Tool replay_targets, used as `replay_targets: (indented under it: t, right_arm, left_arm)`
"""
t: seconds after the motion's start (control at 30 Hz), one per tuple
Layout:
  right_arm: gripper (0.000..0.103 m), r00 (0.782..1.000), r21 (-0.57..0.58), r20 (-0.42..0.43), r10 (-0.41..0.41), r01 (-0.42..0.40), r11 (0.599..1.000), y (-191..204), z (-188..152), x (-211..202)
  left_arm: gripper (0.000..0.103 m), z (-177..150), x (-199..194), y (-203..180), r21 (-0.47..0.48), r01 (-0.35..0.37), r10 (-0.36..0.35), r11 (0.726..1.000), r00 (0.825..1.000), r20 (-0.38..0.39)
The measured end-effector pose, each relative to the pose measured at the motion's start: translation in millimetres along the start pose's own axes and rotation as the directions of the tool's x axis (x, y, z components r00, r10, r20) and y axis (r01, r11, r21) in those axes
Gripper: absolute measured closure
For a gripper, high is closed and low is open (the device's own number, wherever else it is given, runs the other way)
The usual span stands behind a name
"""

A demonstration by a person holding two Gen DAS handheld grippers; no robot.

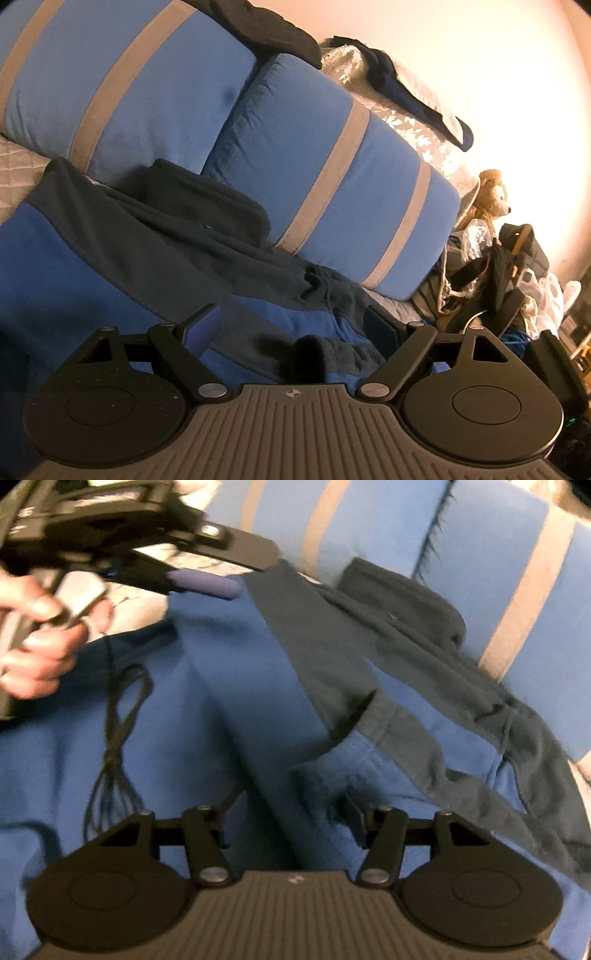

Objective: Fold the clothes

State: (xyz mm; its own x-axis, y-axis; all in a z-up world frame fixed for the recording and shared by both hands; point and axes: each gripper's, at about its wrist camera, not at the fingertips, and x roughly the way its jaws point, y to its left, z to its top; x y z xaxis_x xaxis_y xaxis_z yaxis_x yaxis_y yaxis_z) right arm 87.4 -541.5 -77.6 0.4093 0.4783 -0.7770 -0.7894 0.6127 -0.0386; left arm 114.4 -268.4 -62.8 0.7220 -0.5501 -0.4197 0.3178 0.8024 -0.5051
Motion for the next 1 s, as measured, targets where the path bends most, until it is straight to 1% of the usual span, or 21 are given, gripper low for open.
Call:
replay_targets:
  t: [0.03,0.07,0.13,0.23,0.33,0.4,0.43,0.47,0.5,0.53,0.6,0.63,0.73,0.8,0.83,0.9,1.0]
  right_arm:
    - [0.04,1.0,-0.005,0.013,0.007,-0.007,1.0,-1,0,-6]
    - [0.037,1.0,-0.009,0.028,0.005,-0.004,1.0,-2,1,-10]
    - [0.037,0.999,-0.027,0.045,-0.019,0.02,0.999,-4,3,-15]
    - [0.037,0.998,-0.07,0.023,-0.059,0.06,0.996,-6,6,-8]
    - [0.042,0.996,-0.113,-0.004,-0.085,0.084,0.99,-6,8,4]
    - [0.049,0.992,-0.147,-0.028,-0.125,0.12,0.982,-2,8,13]
    - [0.056,0.989,-0.158,-0.037,-0.141,0.134,0.978,1,8,17]
    - [0.068,0.987,-0.164,-0.045,-0.157,0.147,0.975,4,7,20]
    - [0.082,0.983,-0.171,-0.046,-0.179,0.169,0.971,8,5,22]
    - [0.085,0.977,-0.181,-0.034,-0.209,0.199,0.963,12,3,22]
    - [0.09,0.961,-0.21,0.003,-0.275,0.269,0.94,24,0,19]
    - [0.09,0.949,-0.237,0.027,-0.314,0.311,0.92,31,-2,17]
    - [0.091,0.902,-0.334,0.101,-0.42,0.429,0.84,53,-9,12]
    - [0.092,0.869,-0.373,0.149,-0.472,0.492,0.787,63,-13,9]
    - [0.092,0.853,-0.384,0.17,-0.493,0.518,0.764,67,-15,7]
    - [0.092,0.828,-0.381,0.2,-0.524,0.558,0.737,70,-15,5]
    - [0.092,0.794,-0.358,0.233,-0.561,0.606,0.71,68,-13,3]
  left_arm:
    - [0.018,0,1,-1,0.003,0.002,-0.002,1.0,1.0,-0.001]
    - [0.018,0,1,-1,0.006,0.003,-0.003,1.0,1.0,-0.002]
    - [0.018,-2,2,-2,0.013,-0.002,0.002,1.0,1.0,-0.009]
    - [0.018,-4,2,-3,0.022,-0.016,0.016,1.0,1.0,-0.013]
    - [0.018,-5,2,-5,0.029,-0.022,0.022,0.999,1.0,-0.001]
    - [0.018,-5,2,-4,0.026,-0.025,0.025,0.999,1.0,0.001]
    - [0.018,-6,2,-4,0.022,-0.026,0.026,0.999,1.0,0.0]
    - [0.018,-6,2,-4,0.017,-0.026,0.026,1.0,1.0,-0.002]
    - [0.018,-5,2,-3,0.012,-0.025,0.025,1.0,1.0,-0.004]
    - [0.018,-5,2,-3,0.003,-0.015,0.015,1.0,1.0,-0.012]
    - [0.018,-3,4,0,-0.018,0.012,-0.013,1.0,0.999,-0.033]
    - [0.018,-2,6,1,-0.029,0.027,-0.028,0.999,0.999,-0.047]
    - [0.018,2,13,1,-0.089,0.05,-0.059,0.995,0.993,-0.103]
    - [0.018,3,18,-1,-0.147,0.052,-0.074,0.988,0.986,-0.152]
    - [0.018,3,22,-1,-0.184,0.056,-0.089,0.981,0.98,-0.176]
    - [0.018,3,28,-2,-0.261,0.056,-0.116,0.964,0.968,-0.223]
    - [0.018,1,44,-2,-0.393,0.062,-0.187,0.917,0.939,-0.288]
